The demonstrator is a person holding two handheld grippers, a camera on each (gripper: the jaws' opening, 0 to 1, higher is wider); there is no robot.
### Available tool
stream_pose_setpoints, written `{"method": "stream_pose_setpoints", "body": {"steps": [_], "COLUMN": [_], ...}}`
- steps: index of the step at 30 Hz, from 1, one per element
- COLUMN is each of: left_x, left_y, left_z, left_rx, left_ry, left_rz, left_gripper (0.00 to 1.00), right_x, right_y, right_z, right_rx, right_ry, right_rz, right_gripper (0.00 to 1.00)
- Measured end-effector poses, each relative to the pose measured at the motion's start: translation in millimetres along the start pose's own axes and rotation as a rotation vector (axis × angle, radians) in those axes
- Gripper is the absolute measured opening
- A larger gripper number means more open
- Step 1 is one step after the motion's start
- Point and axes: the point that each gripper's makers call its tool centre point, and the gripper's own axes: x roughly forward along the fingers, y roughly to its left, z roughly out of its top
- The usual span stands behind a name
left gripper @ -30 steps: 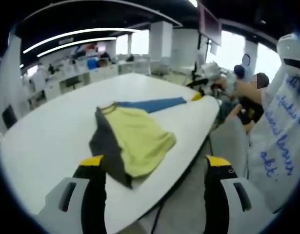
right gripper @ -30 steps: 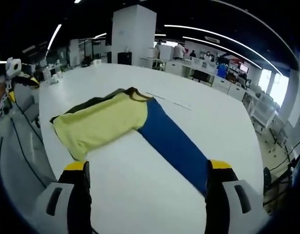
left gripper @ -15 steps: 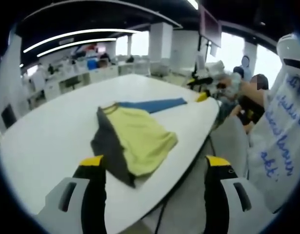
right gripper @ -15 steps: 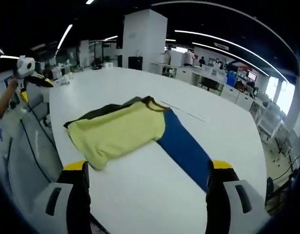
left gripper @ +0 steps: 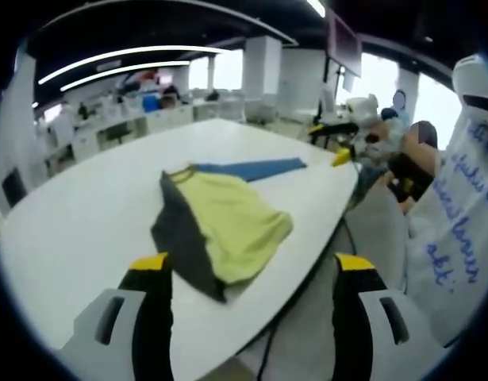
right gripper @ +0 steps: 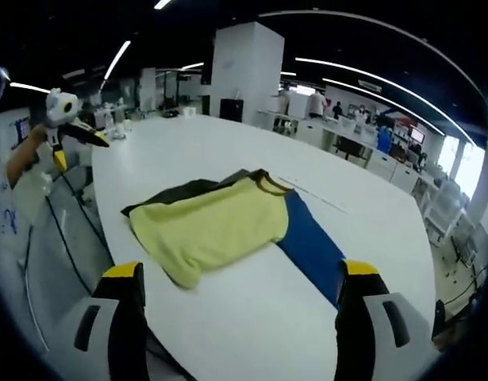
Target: Fold the garment on the visible template until the final outline fits inside the template.
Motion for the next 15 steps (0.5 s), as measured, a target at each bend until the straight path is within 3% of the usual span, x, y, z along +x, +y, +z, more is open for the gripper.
{"method": "stream_pose_setpoints", "body": {"steps": [15], "left_x": [6], "left_y": [3.3], "left_z": [-12.9], "left_rx": [-0.024], "left_ry": [0.025], "left_rz": [-0.016], "left_gripper": [0.78], "right_x": [-14], "right_y": [35], "right_z": [12.5], "right_rx": [-0.005], "right_ry": [-0.037], "right_rz": [0.008], "right_gripper": [1.00]}}
